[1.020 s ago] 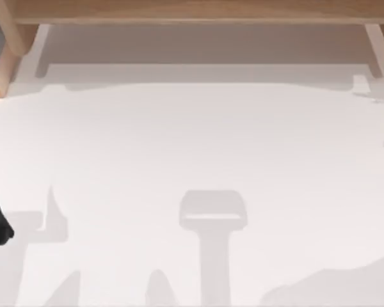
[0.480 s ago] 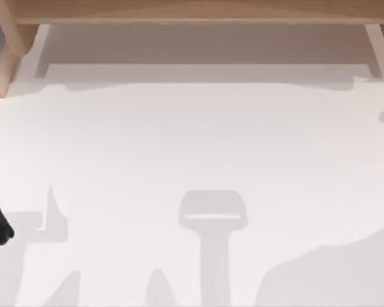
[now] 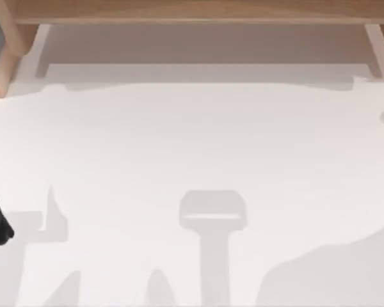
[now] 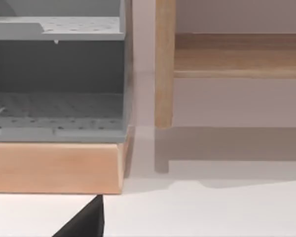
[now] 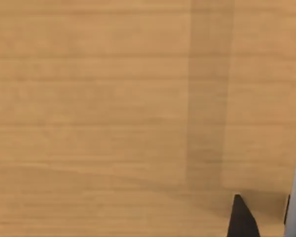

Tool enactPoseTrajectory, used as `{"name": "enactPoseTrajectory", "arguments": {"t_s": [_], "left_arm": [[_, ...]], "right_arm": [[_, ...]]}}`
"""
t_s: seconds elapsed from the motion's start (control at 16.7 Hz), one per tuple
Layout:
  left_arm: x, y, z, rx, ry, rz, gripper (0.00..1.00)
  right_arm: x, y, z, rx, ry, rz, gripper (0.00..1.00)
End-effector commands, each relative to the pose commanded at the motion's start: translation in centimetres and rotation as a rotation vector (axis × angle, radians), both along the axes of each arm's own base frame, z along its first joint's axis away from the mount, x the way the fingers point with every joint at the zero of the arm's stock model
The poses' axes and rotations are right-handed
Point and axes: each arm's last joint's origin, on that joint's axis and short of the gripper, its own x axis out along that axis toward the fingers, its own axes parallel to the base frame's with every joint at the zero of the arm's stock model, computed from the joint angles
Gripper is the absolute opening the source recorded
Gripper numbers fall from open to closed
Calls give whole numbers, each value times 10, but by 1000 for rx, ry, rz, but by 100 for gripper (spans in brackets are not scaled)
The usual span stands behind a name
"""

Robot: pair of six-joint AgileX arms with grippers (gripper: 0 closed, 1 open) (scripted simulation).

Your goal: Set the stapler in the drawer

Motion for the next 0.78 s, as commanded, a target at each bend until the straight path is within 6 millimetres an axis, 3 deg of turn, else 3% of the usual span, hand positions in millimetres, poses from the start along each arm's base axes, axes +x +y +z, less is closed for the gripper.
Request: {"name": "enactPoseTrajectory", "arguments": {"t_s": [0.42,0.78], "left_arm": [[0,0,0,0,0,0,100],[0,0,0,0,0,0,100]], "right_arm": [[0,0,0,0,0,0,98],[0,0,0,0,0,0,100]]}}
